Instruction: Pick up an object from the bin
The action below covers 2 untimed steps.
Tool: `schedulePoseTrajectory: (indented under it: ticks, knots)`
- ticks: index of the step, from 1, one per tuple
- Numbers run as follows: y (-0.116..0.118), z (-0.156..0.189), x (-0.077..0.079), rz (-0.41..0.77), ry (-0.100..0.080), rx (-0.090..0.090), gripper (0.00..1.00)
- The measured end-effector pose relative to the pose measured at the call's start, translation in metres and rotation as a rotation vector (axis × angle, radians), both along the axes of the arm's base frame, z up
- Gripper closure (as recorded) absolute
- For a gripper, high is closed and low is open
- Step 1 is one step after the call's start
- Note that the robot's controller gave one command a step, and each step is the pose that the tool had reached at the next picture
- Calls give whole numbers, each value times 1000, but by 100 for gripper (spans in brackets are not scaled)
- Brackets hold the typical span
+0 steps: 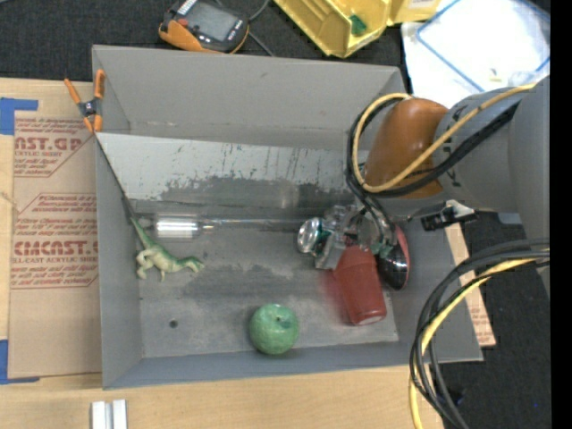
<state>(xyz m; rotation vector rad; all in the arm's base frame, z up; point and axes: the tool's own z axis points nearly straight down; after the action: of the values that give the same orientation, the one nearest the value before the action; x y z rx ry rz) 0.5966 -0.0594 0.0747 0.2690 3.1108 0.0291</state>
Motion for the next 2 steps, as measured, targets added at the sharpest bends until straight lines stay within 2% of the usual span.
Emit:
schedulePoseTrajectory:
  ticks: [1, 2]
  knots:
    - [2, 14, 0, 1, -2, 3, 100]
    - [1, 45, 0, 1, -2, 1, 100]
